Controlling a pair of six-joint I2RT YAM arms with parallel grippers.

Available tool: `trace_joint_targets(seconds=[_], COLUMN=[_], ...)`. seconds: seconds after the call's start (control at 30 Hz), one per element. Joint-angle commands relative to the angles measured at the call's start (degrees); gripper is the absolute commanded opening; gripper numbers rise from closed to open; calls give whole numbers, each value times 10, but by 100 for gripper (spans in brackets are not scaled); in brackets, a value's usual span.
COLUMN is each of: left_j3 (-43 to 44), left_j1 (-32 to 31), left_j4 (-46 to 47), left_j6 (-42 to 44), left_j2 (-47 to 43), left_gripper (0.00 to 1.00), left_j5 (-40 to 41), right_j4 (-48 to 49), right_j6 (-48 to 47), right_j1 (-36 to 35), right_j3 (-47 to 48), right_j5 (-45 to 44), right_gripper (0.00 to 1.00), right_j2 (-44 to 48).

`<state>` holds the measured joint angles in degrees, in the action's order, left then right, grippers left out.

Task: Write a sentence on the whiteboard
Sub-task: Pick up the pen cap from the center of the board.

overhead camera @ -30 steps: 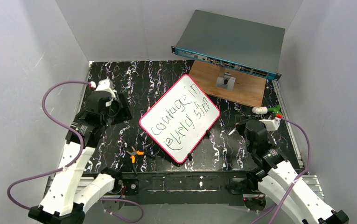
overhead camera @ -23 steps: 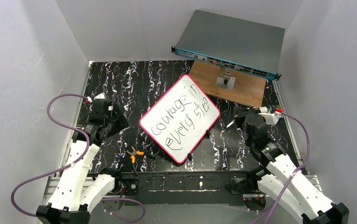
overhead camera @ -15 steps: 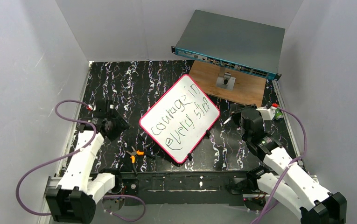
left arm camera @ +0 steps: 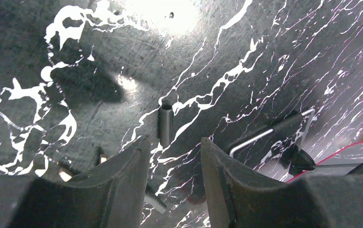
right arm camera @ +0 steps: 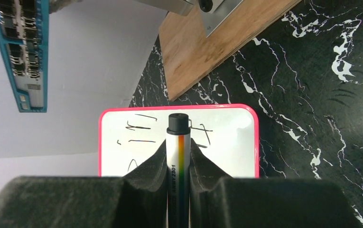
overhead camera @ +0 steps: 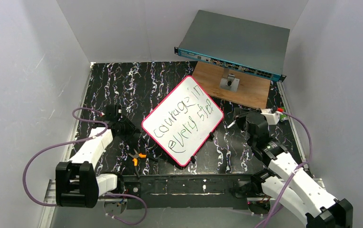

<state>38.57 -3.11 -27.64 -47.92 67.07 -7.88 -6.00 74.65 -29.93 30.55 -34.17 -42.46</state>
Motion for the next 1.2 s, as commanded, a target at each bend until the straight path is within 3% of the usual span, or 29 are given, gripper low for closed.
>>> trace_joint_targets(seconds=[0.0, 0.37, 0.87, 1.17], left_j3=[-23, 0, 62, 79], left_j1=[-4, -11, -47, -74], left_j4=[66, 97, -16, -71], left_j6=[10, 56, 67, 8], left_j2=[19, 107, 143, 175], left_gripper=[41, 37, 32, 30], left_j5=[-28, -34, 23, 92], right_j4=[-6, -87, -119, -134], right_j6=[-1, 3, 12, 16], right_j1=[0, 0, 0, 0], right_j3=[-9, -26, -45, -49], right_j5=[-26, -55, -67, -76], right_gripper=[1, 1, 1, 1], right_j2=[44, 134, 177, 191])
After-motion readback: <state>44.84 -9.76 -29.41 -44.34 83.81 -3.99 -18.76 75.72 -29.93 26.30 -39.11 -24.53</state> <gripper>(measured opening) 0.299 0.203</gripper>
